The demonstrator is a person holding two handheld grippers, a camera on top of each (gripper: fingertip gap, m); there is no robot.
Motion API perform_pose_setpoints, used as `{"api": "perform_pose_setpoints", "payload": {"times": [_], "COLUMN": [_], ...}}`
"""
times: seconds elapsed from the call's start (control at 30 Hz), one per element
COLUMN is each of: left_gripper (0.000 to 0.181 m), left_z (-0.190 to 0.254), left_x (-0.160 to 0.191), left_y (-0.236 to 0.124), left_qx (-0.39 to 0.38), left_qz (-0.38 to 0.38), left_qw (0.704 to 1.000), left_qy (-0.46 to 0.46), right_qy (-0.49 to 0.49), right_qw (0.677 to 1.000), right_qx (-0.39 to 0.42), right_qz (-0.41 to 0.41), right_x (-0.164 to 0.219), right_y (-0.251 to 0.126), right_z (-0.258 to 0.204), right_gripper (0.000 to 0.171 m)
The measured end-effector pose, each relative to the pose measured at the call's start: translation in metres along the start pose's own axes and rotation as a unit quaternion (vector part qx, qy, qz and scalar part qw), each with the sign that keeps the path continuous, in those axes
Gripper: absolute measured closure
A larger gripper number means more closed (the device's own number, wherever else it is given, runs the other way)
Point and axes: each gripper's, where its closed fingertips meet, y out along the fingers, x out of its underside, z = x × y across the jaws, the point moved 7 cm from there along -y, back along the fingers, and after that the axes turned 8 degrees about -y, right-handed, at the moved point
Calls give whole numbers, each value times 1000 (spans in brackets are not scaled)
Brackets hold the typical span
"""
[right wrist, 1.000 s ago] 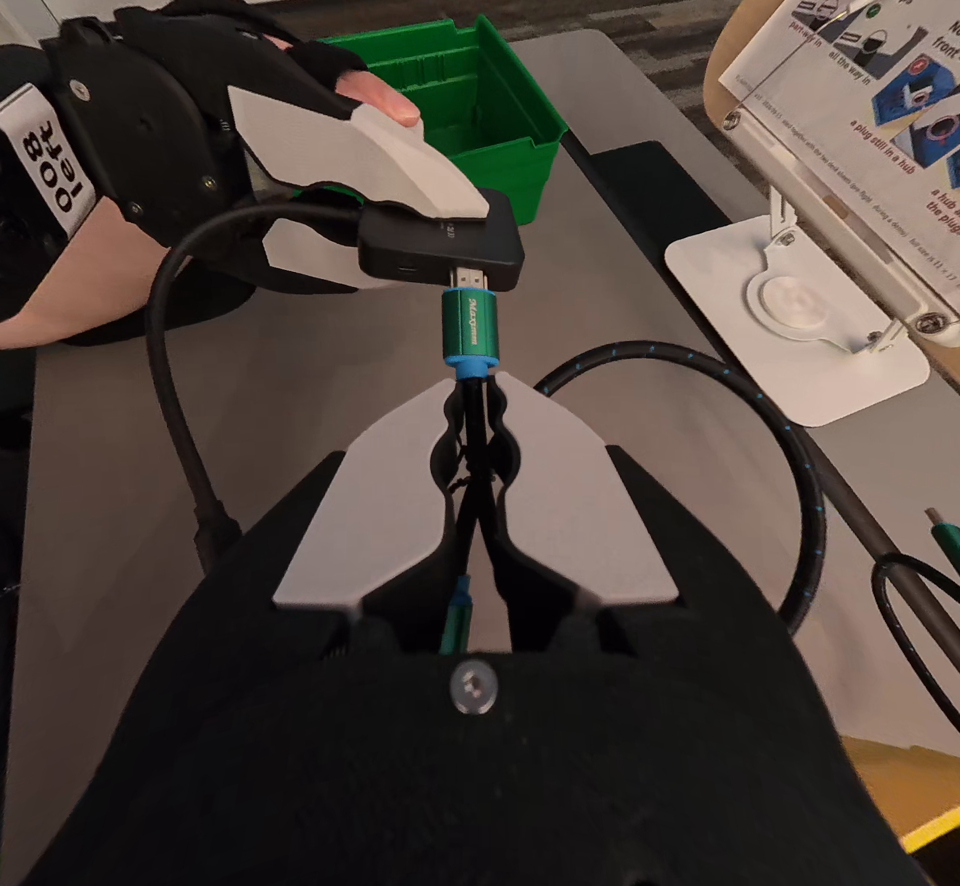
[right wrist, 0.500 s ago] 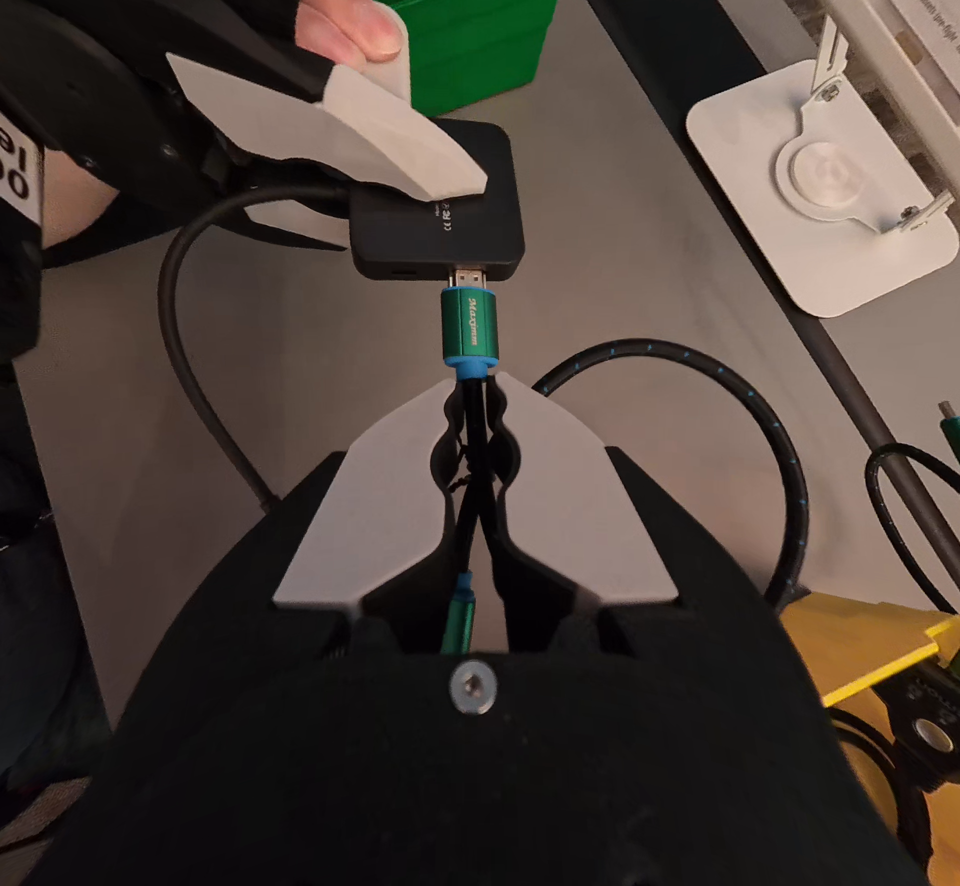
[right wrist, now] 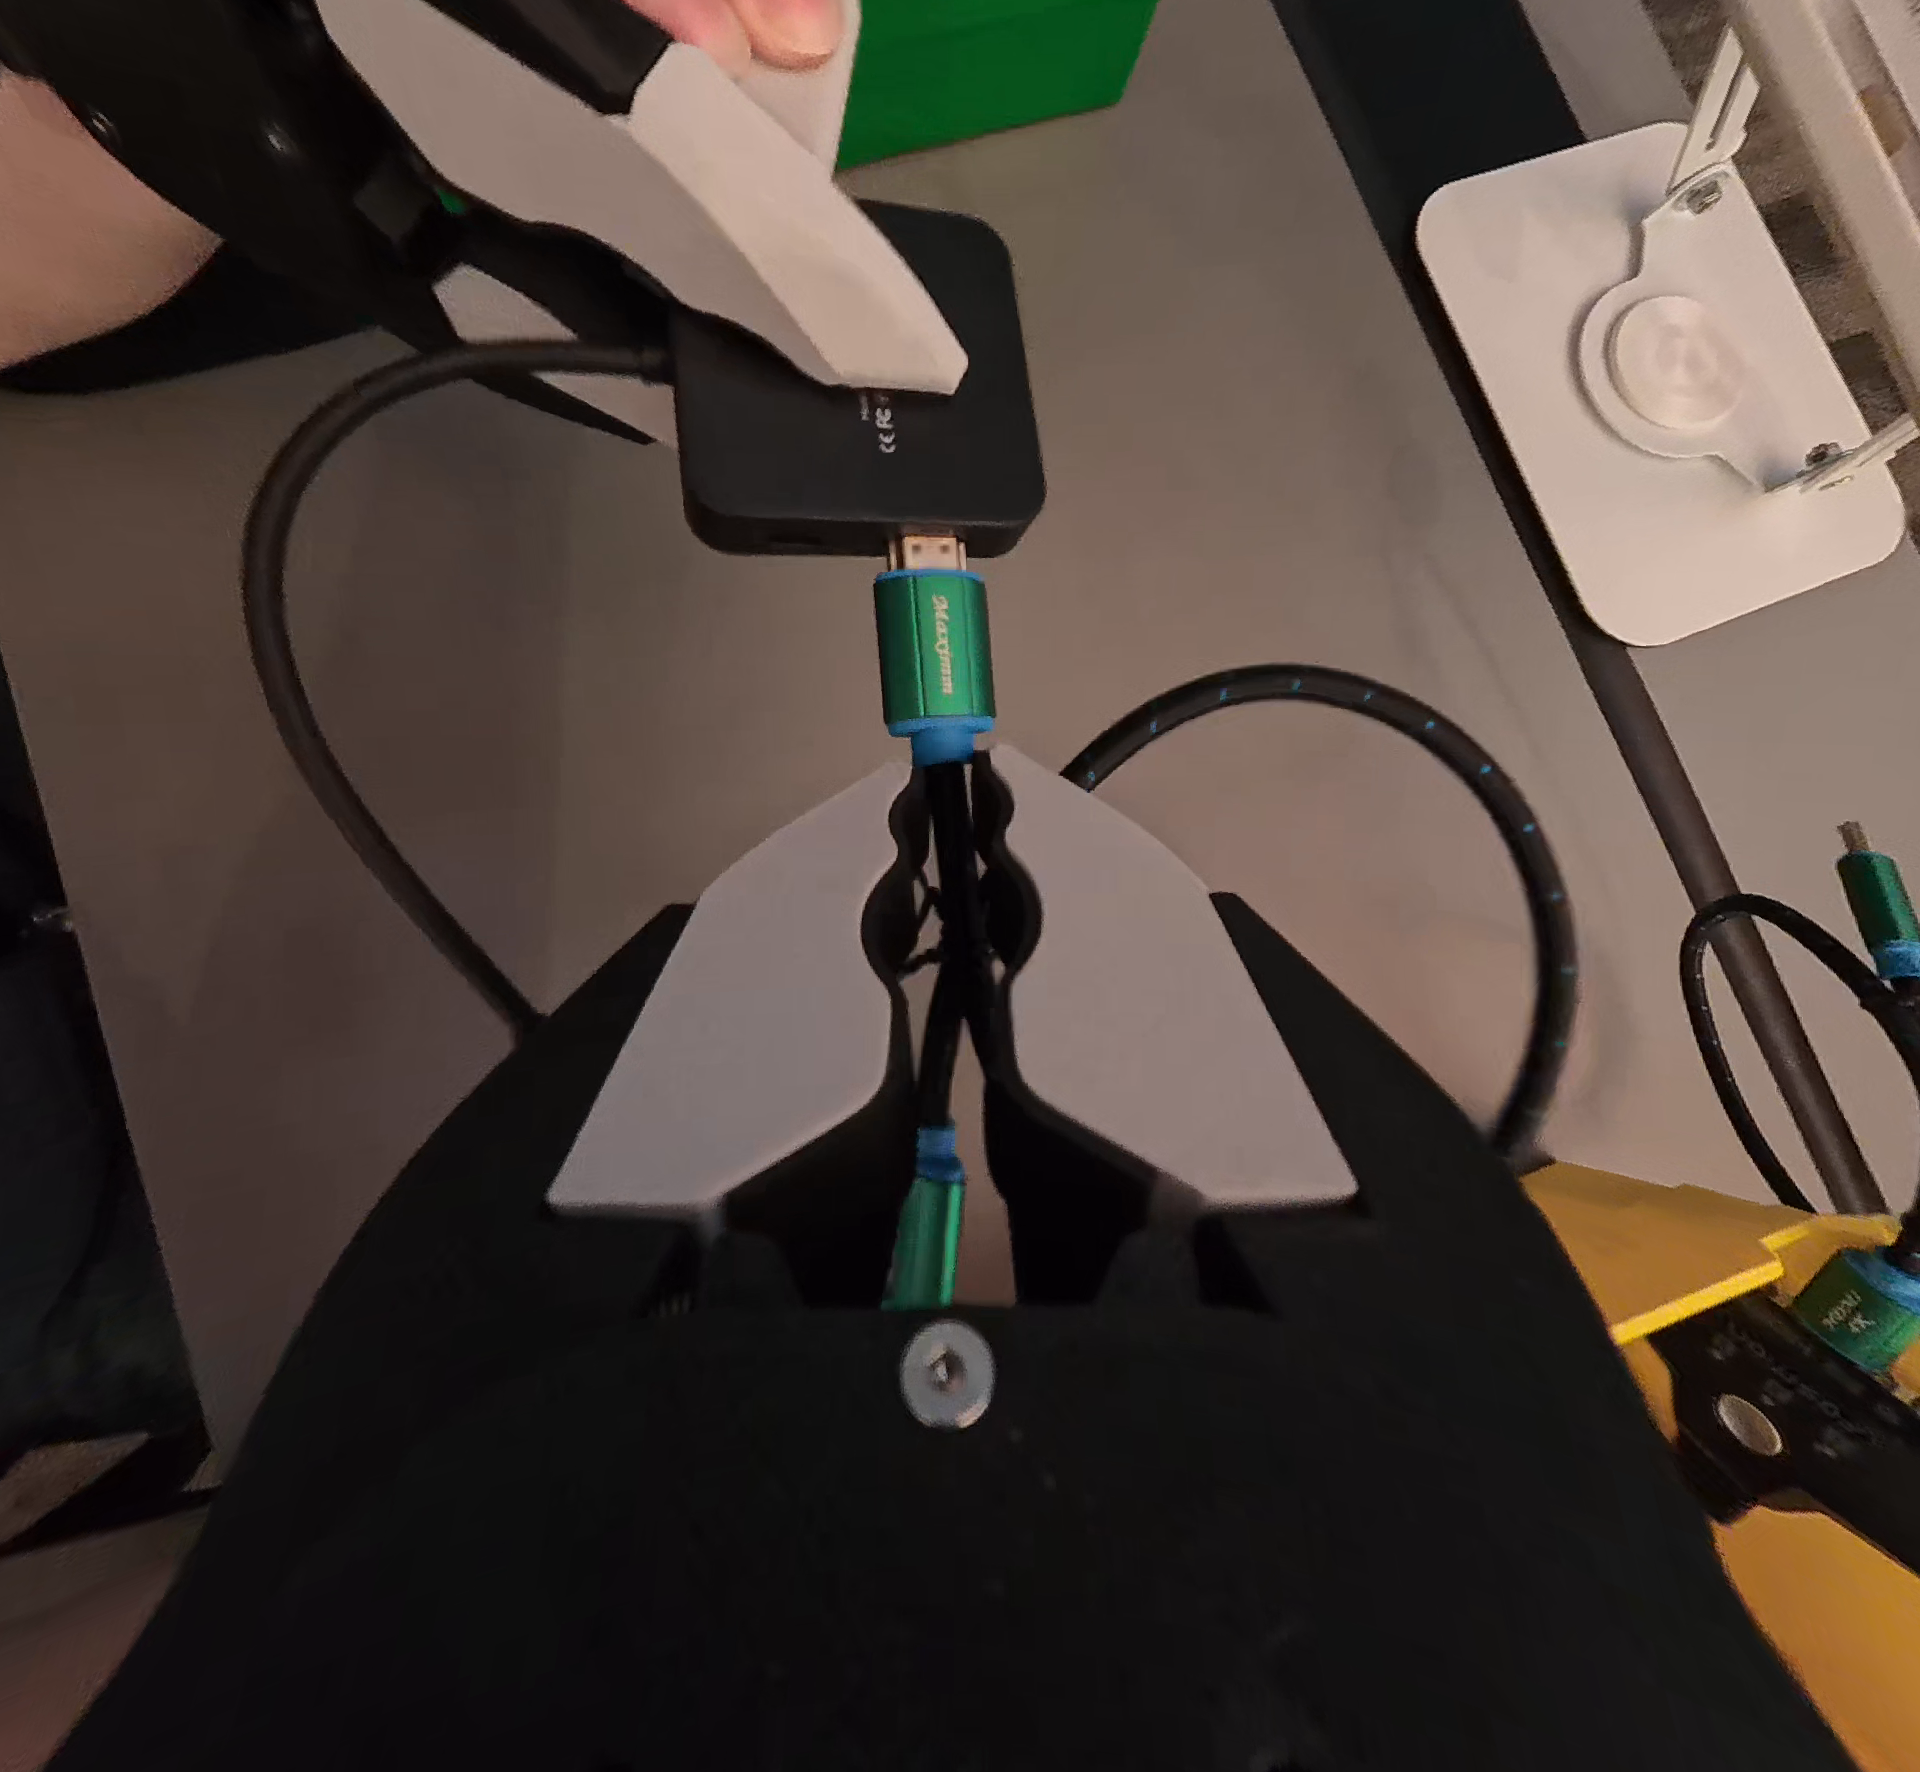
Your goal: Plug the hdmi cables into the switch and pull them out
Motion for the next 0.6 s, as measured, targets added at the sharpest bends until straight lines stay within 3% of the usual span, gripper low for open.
{"api": "perform_pose_setpoints", "payload": {"times": [0.33,0.6], "left_gripper": [168,167], "left_z": [-4,-12], "left_x": [5,3], "left_y": [0,4], "left_qx": [-23,-89], "left_qz": [-9,-14], "left_qw": [1000,996], "left_qy": [8,-12], "right_qy": [24,29], "right_qw": [999,997], "right_qx": [1,42], "right_qz": [43,51], "right_x": [-7,-20], "right_y": [-5,-18], "right_z": [1,-10], "right_gripper": [164,163]}}
